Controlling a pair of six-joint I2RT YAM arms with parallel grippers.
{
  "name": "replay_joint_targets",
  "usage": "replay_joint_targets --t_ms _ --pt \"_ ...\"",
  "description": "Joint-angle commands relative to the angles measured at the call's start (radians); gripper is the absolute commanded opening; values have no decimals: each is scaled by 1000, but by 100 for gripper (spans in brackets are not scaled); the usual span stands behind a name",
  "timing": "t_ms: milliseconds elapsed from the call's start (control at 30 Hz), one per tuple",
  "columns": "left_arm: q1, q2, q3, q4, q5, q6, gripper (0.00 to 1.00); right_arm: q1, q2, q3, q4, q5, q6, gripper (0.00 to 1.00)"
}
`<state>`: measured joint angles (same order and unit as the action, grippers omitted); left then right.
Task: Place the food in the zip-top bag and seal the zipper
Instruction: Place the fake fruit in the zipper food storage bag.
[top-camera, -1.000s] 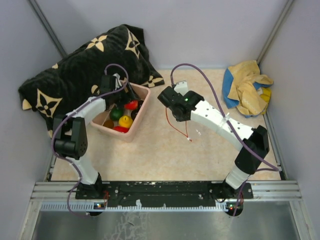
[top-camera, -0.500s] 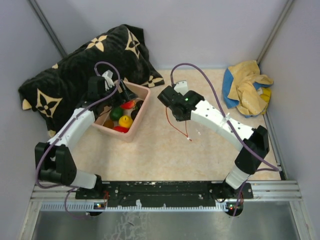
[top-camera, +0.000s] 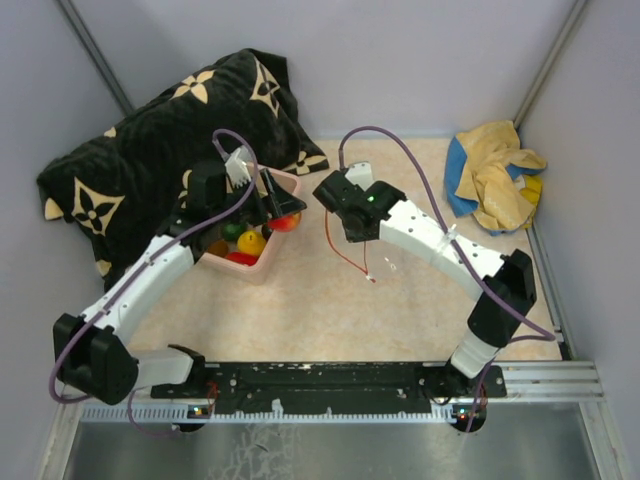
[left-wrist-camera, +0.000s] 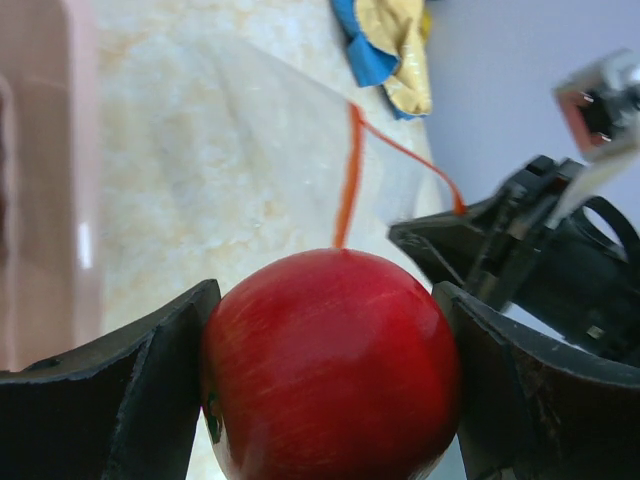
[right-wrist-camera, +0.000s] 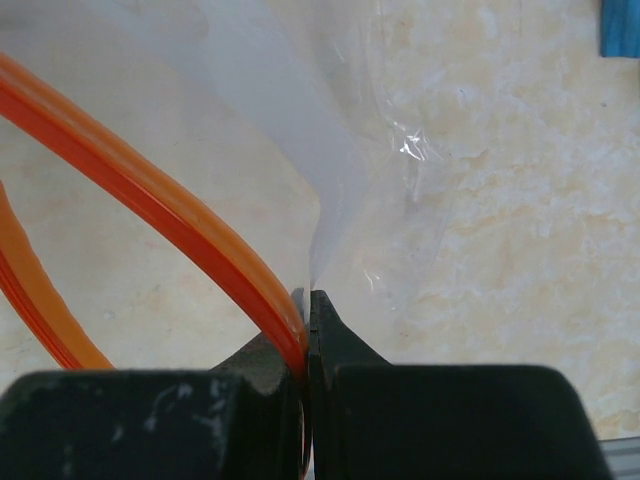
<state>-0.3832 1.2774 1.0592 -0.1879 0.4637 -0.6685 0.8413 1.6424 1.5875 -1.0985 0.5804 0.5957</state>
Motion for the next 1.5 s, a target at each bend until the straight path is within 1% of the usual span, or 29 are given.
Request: replay_joint_targets --t_ms 0,133,333,500,600,833,1000,1100,1333,1467 --pt "-69 -42 -44 134 -1 -96 51 -4 0 40 39 -20 21 0" --pt "-106 -50 -80 269 -5 -193 49 -4 -9 27 65 -47 34 0" --pt "-172 -11 -78 319 -43 -235 48 -4 -34 11 91 -81 48 0" --pt "-201 20 -144 400 -98 -285 48 -5 -62 -8 123 -130 60 0" --pt "-225 26 -162 422 -153 -274 47 -5 -70 -11 136 -162 70 0" --pt "-238 37 -167 316 -270 -171 47 -4 -97 -10 169 -215 79 0" --pt "-242 63 -124 181 -353 -97 48 -5 -112 -24 218 -266 79 0" --pt "-242 68 -104 152 -365 -76 50 -5 -108 -35 245 -302 77 0" --pt "-261 66 -46 138 -375 -55 61 11 -79 -44 291 -356 79 0" --pt "-284 74 -13 115 -398 -25 73 14 -74 -47 307 -367 82 0"
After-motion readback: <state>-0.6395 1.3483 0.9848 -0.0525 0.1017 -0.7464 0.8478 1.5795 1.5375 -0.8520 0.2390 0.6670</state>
